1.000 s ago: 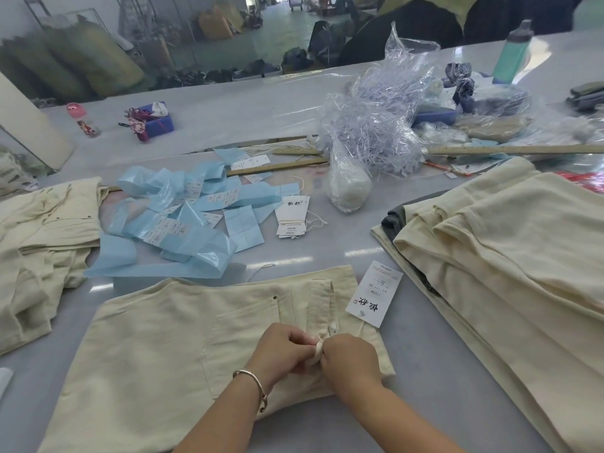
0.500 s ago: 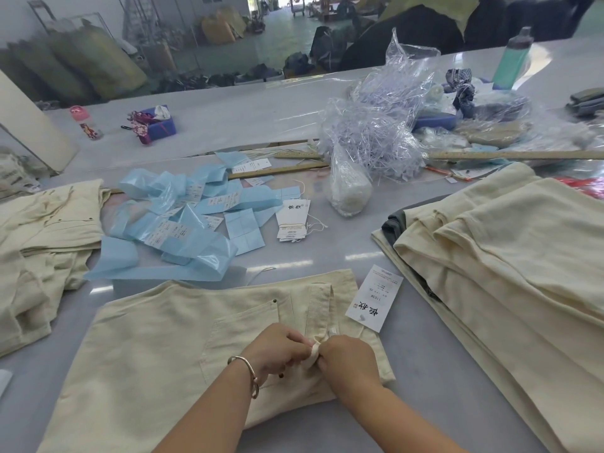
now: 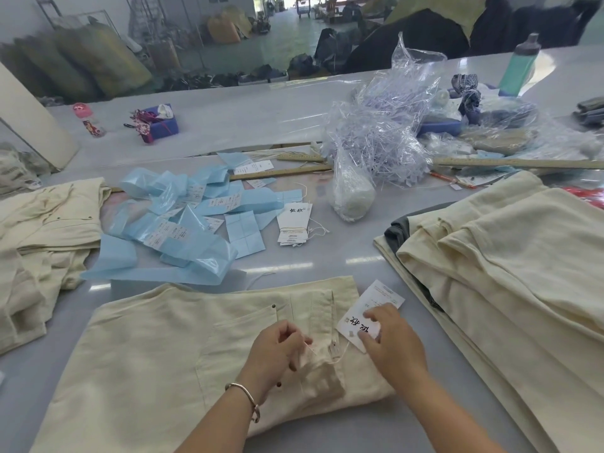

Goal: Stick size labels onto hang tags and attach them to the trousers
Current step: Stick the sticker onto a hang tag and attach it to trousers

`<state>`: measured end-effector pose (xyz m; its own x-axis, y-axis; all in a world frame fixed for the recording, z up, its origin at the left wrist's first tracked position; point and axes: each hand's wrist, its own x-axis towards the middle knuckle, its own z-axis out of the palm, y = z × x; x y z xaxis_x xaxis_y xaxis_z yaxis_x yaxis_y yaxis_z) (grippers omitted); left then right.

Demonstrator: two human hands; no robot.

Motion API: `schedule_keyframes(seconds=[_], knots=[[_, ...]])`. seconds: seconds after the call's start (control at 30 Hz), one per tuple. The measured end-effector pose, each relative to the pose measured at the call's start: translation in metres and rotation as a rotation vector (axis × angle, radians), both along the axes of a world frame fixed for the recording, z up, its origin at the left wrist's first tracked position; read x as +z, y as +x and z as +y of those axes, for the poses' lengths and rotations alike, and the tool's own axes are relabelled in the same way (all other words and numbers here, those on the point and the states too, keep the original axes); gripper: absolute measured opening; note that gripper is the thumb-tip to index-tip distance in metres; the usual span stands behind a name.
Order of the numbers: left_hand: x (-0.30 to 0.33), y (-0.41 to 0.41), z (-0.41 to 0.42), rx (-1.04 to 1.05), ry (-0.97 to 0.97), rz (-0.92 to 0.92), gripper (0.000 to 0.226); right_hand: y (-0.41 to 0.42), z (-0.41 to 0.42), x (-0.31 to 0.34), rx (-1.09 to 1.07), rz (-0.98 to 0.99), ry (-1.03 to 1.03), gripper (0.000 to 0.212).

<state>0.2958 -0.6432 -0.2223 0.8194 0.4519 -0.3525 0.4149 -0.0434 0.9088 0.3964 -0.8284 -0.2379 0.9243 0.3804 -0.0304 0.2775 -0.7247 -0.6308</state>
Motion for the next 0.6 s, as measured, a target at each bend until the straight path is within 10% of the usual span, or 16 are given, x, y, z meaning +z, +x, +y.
schedule_keyframes(seconds=[0.4,0.6], knots=[[0.011,0.016,-0.027,-0.086,0.046,-0.093,0.014,0.019,0.021,-0.003,0.246,0.036,-0.160,0.007],[0.020,0.019,-0.032,-0.160,0.371,-0.201,0.018,0.008,0.019,0.021,-0.038,0.678,0.689,0.011]])
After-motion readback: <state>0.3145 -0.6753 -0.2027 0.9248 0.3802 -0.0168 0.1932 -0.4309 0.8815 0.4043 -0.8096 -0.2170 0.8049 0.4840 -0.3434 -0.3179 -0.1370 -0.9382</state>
